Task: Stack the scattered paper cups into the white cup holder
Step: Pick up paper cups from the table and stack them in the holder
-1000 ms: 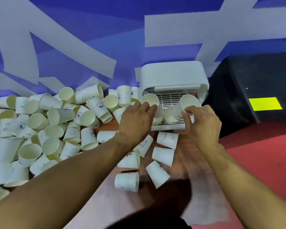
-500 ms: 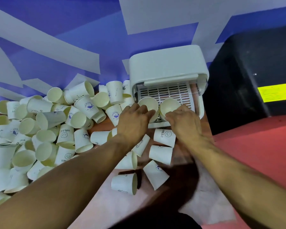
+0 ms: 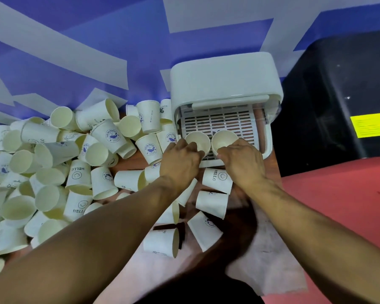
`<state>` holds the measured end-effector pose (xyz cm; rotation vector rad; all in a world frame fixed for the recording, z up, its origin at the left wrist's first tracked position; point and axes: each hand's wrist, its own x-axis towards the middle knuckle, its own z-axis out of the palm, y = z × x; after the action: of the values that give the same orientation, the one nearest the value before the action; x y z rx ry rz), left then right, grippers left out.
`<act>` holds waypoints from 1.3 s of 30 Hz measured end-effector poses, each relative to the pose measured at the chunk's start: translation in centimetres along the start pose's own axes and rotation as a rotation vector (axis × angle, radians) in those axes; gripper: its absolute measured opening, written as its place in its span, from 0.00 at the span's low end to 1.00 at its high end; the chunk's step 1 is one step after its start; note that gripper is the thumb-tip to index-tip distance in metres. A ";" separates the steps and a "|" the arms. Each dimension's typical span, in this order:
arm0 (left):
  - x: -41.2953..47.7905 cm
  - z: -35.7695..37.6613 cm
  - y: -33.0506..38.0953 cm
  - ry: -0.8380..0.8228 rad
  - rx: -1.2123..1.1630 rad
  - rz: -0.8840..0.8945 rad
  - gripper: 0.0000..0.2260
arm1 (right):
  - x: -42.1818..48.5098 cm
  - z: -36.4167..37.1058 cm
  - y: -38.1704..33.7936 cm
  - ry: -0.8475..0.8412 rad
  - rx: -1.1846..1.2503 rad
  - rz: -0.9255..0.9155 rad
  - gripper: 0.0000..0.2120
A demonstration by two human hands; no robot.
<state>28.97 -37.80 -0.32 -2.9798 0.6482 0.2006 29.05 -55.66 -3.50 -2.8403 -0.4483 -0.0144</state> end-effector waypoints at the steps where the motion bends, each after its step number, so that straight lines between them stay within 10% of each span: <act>1: 0.1 0.1 0.1 -0.013 0.003 0.001 0.17 | 0.0 -0.1 -0.1 -0.001 -0.002 0.011 0.07; 14: -3.1 1.9 -6.5 0.297 -0.211 -0.244 0.12 | 3.6 -2.8 -8.2 0.166 0.121 -0.068 0.11; 23: -5.5 1.4 -14.9 0.273 -0.572 -0.747 0.13 | 9.7 -2.1 -14.4 -0.038 0.148 -0.058 0.20; 39: -2.9 3.4 -19.7 0.228 -0.732 -0.860 0.16 | 18.0 2.8 -16.0 -0.270 -0.014 0.049 0.36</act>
<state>34.24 -18.39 -2.13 -3.6293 -0.9273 0.0241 41.24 -34.88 -1.14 -2.8758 -0.4332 0.3804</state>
